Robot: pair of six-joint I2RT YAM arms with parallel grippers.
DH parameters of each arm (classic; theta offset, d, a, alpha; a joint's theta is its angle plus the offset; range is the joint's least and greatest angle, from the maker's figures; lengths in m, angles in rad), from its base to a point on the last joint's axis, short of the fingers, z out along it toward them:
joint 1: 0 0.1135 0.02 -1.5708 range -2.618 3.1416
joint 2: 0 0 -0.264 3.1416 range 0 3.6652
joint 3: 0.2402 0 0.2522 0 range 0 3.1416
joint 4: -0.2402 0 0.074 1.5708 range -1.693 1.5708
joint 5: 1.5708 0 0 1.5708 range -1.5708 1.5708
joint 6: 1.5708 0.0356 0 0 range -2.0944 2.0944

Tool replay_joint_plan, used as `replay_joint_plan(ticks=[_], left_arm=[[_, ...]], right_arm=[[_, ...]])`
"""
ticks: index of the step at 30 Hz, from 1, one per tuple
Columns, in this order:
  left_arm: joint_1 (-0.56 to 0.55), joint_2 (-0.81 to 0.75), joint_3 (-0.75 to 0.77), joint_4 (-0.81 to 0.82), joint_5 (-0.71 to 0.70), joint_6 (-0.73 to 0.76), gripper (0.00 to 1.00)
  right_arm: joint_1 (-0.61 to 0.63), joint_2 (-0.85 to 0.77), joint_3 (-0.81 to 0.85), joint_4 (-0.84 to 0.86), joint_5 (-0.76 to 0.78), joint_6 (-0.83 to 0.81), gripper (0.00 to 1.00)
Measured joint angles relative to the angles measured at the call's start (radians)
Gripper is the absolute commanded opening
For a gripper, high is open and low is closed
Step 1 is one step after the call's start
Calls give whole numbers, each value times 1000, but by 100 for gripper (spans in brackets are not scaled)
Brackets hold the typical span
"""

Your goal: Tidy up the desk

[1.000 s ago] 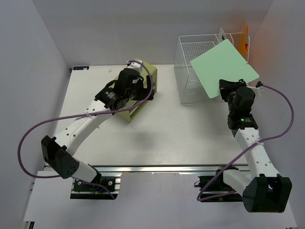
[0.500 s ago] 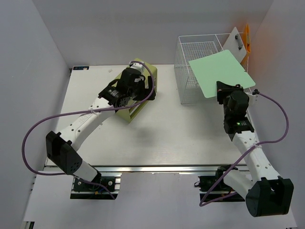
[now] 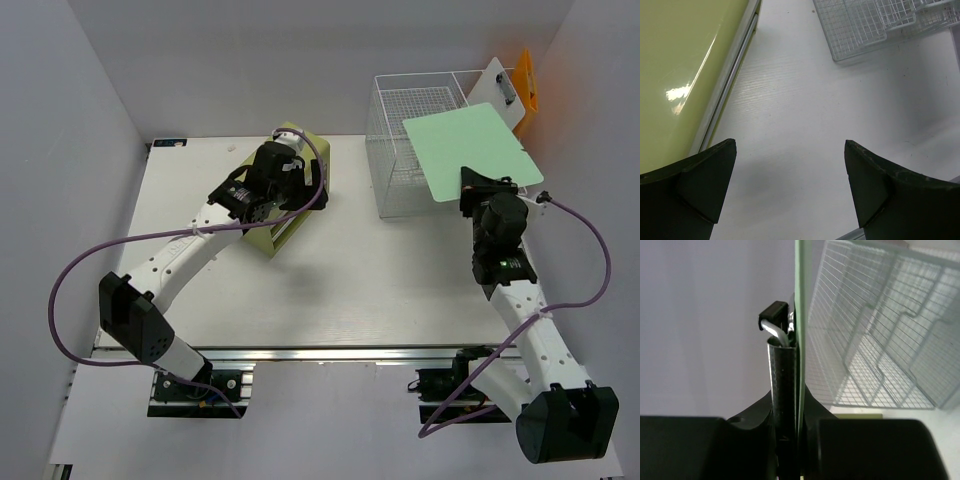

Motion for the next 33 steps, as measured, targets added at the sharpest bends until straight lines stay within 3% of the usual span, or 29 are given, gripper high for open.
replay_joint_plan(ticks=[16, 33], left_arm=[[8, 4, -13, -29, 33, 0, 98], [17, 33, -11, -36, 43, 0, 98]], right_arm=[[65, 69, -127, 40, -24, 142, 0], [69, 252, -91, 172, -17, 216, 0]])
